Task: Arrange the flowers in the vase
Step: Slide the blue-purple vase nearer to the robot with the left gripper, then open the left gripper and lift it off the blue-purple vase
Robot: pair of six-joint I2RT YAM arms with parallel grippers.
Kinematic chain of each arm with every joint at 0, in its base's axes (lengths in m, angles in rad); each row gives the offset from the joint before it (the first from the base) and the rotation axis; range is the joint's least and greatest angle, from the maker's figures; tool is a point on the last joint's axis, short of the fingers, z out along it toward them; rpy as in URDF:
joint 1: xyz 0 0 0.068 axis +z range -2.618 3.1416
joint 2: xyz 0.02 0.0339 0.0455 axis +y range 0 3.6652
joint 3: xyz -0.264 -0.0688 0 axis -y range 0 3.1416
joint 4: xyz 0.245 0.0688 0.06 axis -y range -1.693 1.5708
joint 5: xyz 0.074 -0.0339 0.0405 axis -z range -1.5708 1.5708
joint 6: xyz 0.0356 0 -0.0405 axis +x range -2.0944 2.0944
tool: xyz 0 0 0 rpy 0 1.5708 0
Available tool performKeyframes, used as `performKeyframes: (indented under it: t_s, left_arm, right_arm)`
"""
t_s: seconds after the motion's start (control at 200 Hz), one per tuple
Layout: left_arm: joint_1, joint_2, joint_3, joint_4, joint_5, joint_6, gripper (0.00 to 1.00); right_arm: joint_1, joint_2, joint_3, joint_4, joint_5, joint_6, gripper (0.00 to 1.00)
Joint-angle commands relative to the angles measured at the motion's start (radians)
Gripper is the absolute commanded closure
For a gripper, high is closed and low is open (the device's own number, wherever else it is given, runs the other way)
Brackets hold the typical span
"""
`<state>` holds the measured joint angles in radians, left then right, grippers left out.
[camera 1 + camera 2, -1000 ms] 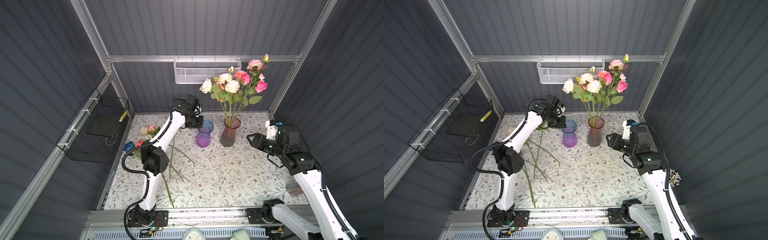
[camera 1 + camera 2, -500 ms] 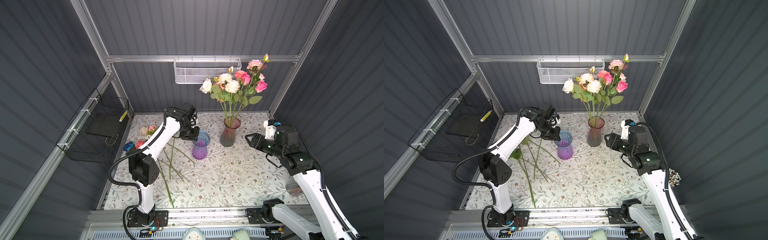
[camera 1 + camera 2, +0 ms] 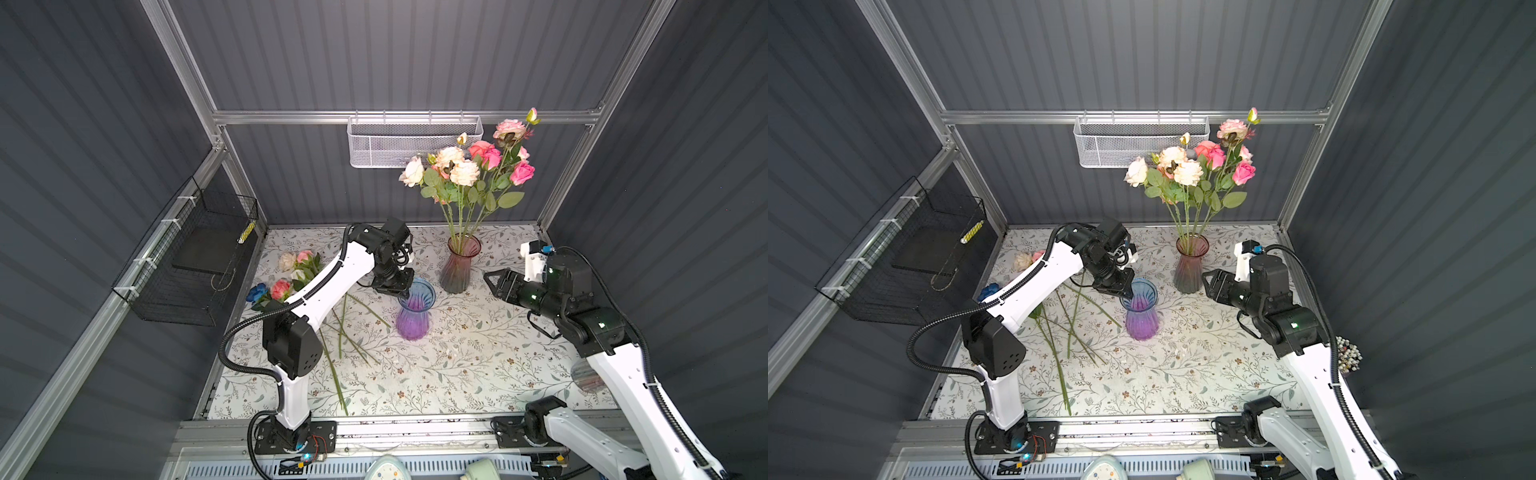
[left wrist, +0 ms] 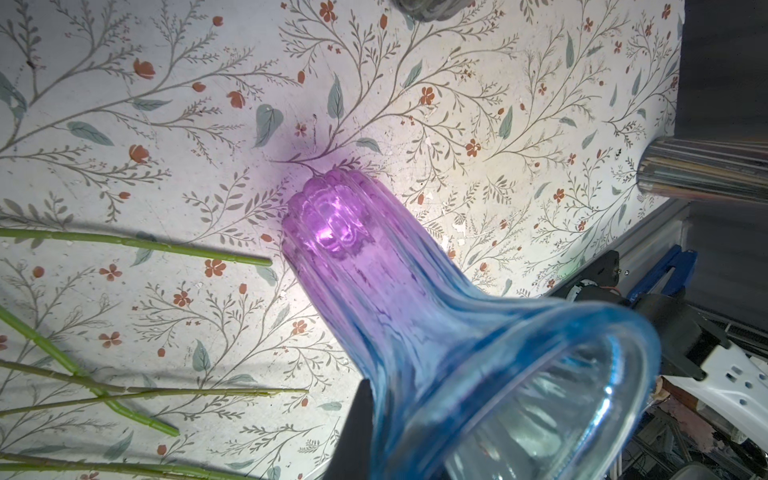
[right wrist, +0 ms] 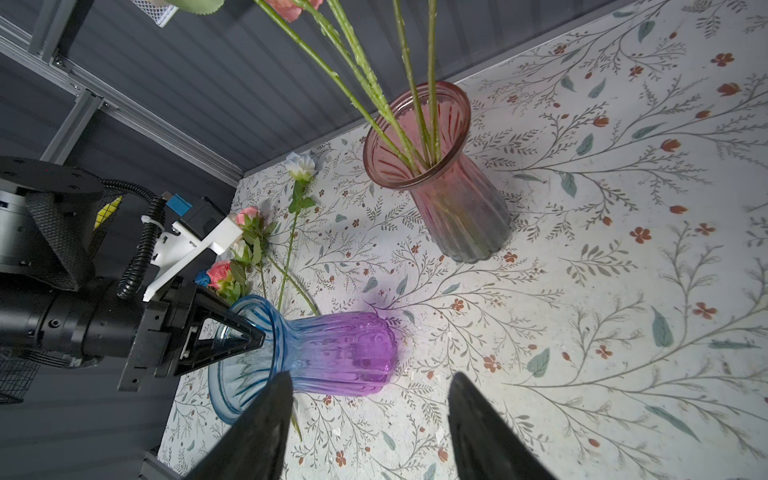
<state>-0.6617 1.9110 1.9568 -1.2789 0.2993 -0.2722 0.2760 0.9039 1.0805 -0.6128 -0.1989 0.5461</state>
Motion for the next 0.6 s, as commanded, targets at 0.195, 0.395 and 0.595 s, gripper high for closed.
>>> performKeyframes:
  t_s: [0.195,0.395,0.595]
  left_arm:
    - [0.001,-0.018,0.039,-0.041,-0.059,0.02,0.75]
    - [0.002,-0.014,0.14,-0.051,-0.126,0.031,0.54]
    - [0.042,-0.129,0.176,0.041,-0.255,0.04,0.39]
  right_arm:
    - [0.012,0.002,0.014,0.01,0.012,-0.003,0.37]
    - [0.012,0.006,0.02,0.015,0.012,-0.008,0.36]
    - [0.017,0.006,0.019,0.027,0.004,-0.014,0.36]
